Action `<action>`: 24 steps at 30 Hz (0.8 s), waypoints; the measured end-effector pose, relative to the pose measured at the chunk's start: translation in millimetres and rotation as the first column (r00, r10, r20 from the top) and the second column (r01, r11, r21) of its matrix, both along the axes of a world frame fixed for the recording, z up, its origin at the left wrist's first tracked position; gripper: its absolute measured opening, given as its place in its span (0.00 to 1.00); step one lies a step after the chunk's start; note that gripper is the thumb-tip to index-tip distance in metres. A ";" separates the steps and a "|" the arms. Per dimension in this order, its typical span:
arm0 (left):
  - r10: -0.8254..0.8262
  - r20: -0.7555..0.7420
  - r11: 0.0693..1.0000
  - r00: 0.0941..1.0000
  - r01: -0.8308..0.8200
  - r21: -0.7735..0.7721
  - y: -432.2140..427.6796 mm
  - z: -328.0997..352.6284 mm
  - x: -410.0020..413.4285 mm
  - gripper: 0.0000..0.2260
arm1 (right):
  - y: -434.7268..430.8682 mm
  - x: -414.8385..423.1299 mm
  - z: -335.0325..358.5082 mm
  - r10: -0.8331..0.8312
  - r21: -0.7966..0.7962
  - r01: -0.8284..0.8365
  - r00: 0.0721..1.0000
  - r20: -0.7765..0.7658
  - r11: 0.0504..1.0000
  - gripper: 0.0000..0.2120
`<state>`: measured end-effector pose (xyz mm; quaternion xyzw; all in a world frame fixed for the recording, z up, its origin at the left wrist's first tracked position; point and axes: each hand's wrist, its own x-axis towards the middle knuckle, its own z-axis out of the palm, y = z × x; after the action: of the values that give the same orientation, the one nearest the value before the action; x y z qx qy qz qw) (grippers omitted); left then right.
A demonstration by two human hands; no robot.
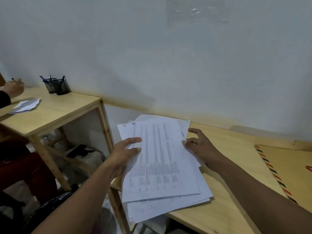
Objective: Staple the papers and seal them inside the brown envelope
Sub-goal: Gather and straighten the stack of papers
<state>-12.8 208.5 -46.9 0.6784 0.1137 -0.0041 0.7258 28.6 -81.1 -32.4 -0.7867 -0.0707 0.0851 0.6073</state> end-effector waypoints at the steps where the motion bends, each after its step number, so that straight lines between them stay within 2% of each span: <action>1: 0.026 0.003 1.000 1.000 -0.026 -0.010 4.7 1.8 -0.6 0.13 | 2.2 4.4 0.8 -0.011 -0.082 0.015 0.999 0.048 0.997 0.21; 3: 0.073 0.009 0.997 0.997 -0.073 -0.001 12.1 8.0 -3.5 0.12 | 6.8 12.6 -3.1 -0.026 -0.221 0.058 0.989 0.143 0.974 0.18; 5: 0.129 0.022 0.992 0.991 -0.129 0.013 17.9 13.9 -5.4 0.12 | 10.0 18.6 -11.6 0.036 -0.385 0.043 0.980 0.197 0.922 0.19; 8: 0.185 0.034 0.983 0.982 -0.185 -0.004 25.8 19.8 -4.7 0.12 | 17.2 28.3 -30.6 0.178 -0.670 -0.028 0.971 0.157 0.742 0.26; 10: 0.188 0.028 0.982 0.982 -0.188 -0.028 30.5 21.7 -3.6 0.13 | 22.7 28.3 -33.8 0.241 -0.789 0.000 0.952 0.187 0.614 0.28; 13: 0.169 0.004 0.983 0.986 -0.168 -0.074 33.8 24.6 -3.8 0.13 | 18.4 21.0 -28.6 0.242 -0.787 0.073 0.931 0.274 0.612 0.24; 16: 0.132 -0.003 0.988 0.991 -0.131 -0.086 30.2 28.0 -4.0 0.13 | -0.2 8.9 -22.0 0.305 -0.837 0.080 0.909 0.284 0.542 0.12; 20: 0.089 0.004 0.994 0.996 -0.088 -0.058 19.6 29.4 1.7 0.14 | -36.0 -1.0 -19.7 0.261 -0.838 0.137 0.913 0.314 0.528 0.15; 24: -0.021 -0.025 1.000 0.999 0.021 0.001 4.3 28.7 7.3 0.13 | -66.6 -1.3 -20.3 0.159 -0.865 0.300 0.907 0.389 0.403 0.16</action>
<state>-5.5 212.8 -18.2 0.6798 0.1156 -0.0202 0.7239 27.4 -147.7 -52.8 -0.9895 -0.1048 -0.0846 0.0528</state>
